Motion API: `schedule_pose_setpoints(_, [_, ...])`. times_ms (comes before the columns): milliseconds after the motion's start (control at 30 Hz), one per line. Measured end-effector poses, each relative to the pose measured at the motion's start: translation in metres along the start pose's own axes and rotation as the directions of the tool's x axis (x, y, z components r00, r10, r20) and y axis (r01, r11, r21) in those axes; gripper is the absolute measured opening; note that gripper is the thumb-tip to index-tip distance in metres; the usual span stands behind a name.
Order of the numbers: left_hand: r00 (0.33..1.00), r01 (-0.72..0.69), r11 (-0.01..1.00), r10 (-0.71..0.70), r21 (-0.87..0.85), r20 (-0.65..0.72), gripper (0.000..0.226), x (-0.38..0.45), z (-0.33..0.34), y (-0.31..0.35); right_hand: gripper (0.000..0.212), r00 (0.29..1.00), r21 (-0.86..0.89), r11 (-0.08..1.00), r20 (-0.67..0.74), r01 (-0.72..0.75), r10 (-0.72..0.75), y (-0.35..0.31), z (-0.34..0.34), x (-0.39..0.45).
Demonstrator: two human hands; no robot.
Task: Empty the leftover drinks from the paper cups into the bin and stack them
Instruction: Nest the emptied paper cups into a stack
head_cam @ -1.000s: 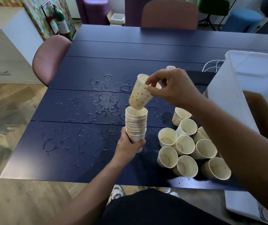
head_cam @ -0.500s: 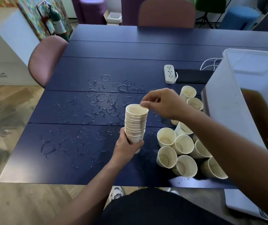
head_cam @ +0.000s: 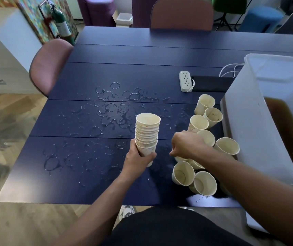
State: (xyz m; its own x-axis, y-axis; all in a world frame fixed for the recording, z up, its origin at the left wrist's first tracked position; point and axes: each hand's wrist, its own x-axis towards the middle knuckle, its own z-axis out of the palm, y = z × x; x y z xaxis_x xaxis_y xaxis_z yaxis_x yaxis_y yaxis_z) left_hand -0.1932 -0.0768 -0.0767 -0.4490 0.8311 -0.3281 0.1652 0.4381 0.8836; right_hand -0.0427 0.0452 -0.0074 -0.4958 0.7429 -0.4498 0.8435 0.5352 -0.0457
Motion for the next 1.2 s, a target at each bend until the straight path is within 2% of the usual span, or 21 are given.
schedule_pose_setpoints(133, [1.0,0.005,1.0,-0.005,0.003,0.002,0.057,0.001,0.0,0.0,0.019,0.997,-0.031,1.0,-0.083,0.002,-0.005,-0.001,-0.003,0.003])
schedule_pose_setpoints(267, [1.0,0.008,1.0,-0.008,0.003,0.001,0.058,0.002,0.001,-0.001,0.014,0.952,0.125,0.991,-0.297,-0.036,0.072,0.008,-0.018,0.014])
schedule_pose_setpoints(367, [1.0,0.01,1.0,-0.01,-0.004,0.002,0.057,0.002,0.001,0.0,0.017,0.837,0.265,0.961,-0.542,0.085,0.075,0.013,-0.042,0.013])
schedule_pose_setpoints(467, [1.0,0.01,1.0,-0.01,-0.02,0.012,0.058,0.002,0.0,-0.001,0.021,0.644,0.336,0.88,-0.764,0.335,0.047,0.01,-0.069,0.007])
schedule_pose_setpoints(533, [1.0,0.01,1.0,-0.01,-0.026,0.016,0.057,0.003,-0.001,-0.001,0.02,0.545,0.33,0.812,-0.838,0.481,0.018,0.005,-0.082,0.002])
schedule_pose_setpoints(633, [1.0,0.017,0.999,-0.016,-0.038,0.007,0.055,0.004,0.0,-0.002,0.017,0.485,0.239,0.758,-0.867,0.606,-0.115,-0.004,-0.09,-0.004])
schedule_pose_setpoints(700, [1.0,0.019,0.999,-0.019,-0.042,0.001,0.054,0.004,0.0,-0.002,0.016,0.506,0.197,0.742,-0.836,0.641,-0.215,-0.009,-0.09,-0.005])
schedule_pose_setpoints(900, [1.0,-0.007,0.999,0.007,-0.039,-0.006,0.057,0.0,0.0,-0.001,0.017,0.722,0.257,0.752,-0.573,0.607,-0.388,-0.017,-0.071,-0.001])
schedule_pose_setpoints(1000, [1.0,-0.003,1.0,0.003,-0.023,0.008,0.058,-0.005,-0.007,-0.003,0.017,0.787,0.28,0.772,-0.456,0.57,-0.416,-0.024,-0.061,-0.006])
schedule_pose_setpoints(1100, [0.999,-0.004,1.0,0.003,0.026,0.04,0.057,-0.009,-0.017,-0.012,0.02,0.814,0.356,0.763,-0.449,0.54,-0.367,-0.031,-0.059,-0.016])
schedule_pose_setpoints(1200, [0.997,-0.014,0.998,0.01,0.058,0.073,0.055,-0.011,-0.027,-0.02,0.024,0.834,0.497,0.734,-0.523,0.464,-0.174,-0.032,-0.058,-0.026])
